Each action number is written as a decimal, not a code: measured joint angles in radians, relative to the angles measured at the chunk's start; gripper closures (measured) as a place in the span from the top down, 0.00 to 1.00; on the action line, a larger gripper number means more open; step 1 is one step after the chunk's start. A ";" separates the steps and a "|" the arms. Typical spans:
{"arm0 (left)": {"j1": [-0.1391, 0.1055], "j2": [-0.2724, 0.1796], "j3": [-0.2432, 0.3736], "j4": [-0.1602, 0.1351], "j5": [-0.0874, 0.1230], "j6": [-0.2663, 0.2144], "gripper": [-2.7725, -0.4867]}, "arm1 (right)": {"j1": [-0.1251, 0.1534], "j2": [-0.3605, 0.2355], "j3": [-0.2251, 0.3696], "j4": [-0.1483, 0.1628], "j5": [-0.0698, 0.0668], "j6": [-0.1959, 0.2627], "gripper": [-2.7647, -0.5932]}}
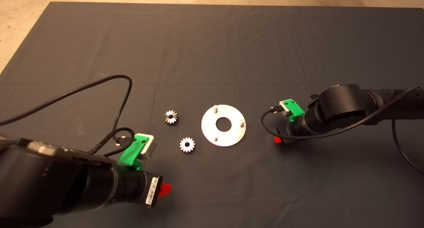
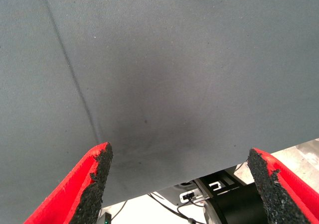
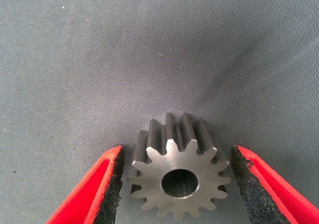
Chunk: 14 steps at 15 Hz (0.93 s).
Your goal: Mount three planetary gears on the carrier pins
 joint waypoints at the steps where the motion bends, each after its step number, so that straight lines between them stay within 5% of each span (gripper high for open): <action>1: 0.000 0.000 0.000 0.000 0.000 0.000 0.63 | 0.000 0.000 -0.003 -0.006 0.000 0.000 0.41; 6: 0.000 0.000 0.000 0.000 -0.001 0.000 0.63 | 0.000 0.001 -0.004 -0.014 0.005 0.000 0.28; 14: 0.000 0.000 0.000 0.000 -0.002 0.000 0.63 | -0.002 0.001 -0.004 -0.021 0.005 0.000 0.24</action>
